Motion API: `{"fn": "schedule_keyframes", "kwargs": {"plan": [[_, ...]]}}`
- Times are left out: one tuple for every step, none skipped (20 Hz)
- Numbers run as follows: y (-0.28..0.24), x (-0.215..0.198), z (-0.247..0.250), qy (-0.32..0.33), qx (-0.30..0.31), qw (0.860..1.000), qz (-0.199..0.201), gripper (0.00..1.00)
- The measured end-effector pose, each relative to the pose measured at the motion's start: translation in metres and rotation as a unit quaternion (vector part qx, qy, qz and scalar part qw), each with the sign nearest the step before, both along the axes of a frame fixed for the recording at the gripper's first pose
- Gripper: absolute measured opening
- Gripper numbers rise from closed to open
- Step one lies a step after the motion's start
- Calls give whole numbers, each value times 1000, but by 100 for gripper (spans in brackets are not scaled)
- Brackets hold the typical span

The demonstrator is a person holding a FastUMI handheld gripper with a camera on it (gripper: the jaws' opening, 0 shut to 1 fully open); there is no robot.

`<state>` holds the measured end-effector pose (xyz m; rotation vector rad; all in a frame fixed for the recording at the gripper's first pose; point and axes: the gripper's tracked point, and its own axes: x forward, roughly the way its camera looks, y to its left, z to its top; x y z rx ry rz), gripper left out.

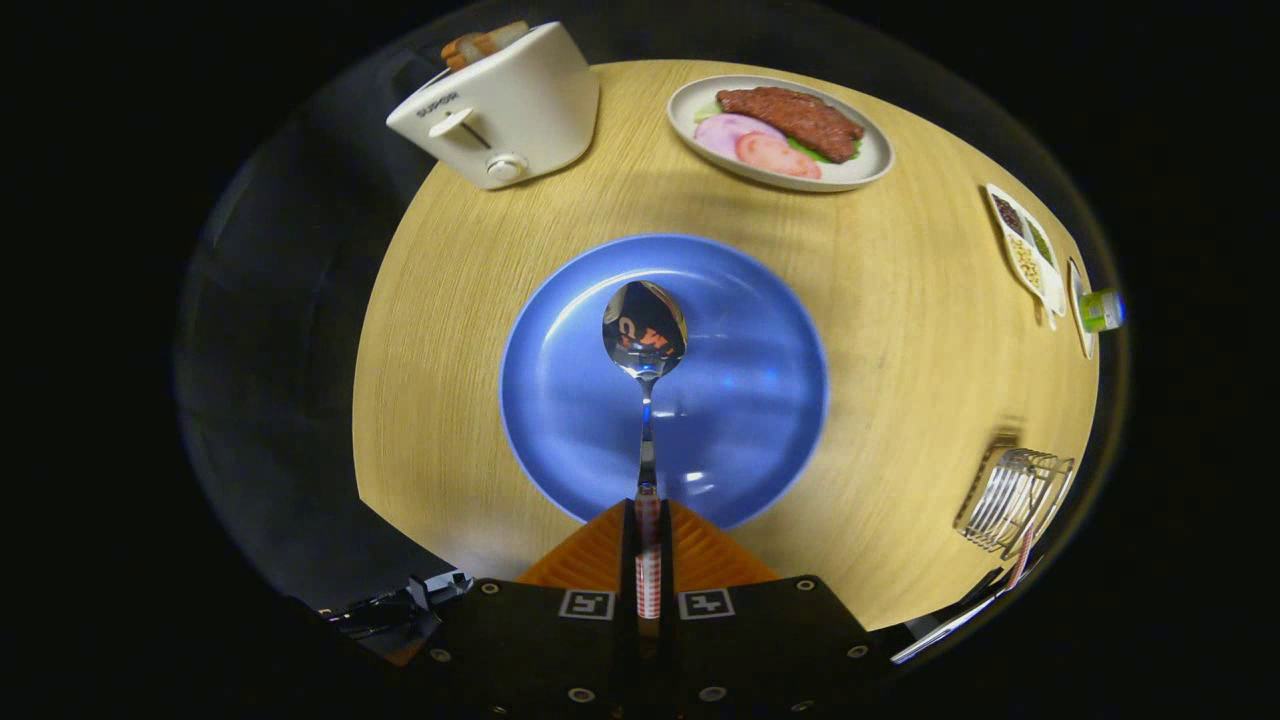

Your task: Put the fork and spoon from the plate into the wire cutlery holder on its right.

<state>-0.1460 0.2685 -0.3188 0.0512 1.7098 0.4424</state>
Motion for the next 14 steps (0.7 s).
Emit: {"fn": "schedule_keyframes", "kwargs": {"plan": [[-14, 4, 2, -7, -7, 1000, -7, 9], [-27, 7, 5, -11, -11, 1000, -14, 9], [-39, 12, 2, -12, -11, 1000, -21, 9], [-51, 11, 5, -13, -10, 999, -29, 9], [-64, 11, 9, -16, -12, 999, -34, 9], [-80, 11, 14, -20, -16, 999, -37, 9], [-96, 12, 17, -25, -24, 999, -39, 9], [-114, 12, 17, -31, -33, 998, -45, 9], [-131, 14, 20, -37, -40, 997, -52, 9], [-147, 15, 23, -41, -46, 996, -60, 9], [-160, 16, 25, -42, -50, 996, -67, 9], [-181, 11, 30, -44, -55, 995, -73, 9], [-196, 10, 31, -44, -60, 994, -74, 9], [-211, 7, 33, -42, -65, 994, -74, 9]]}}
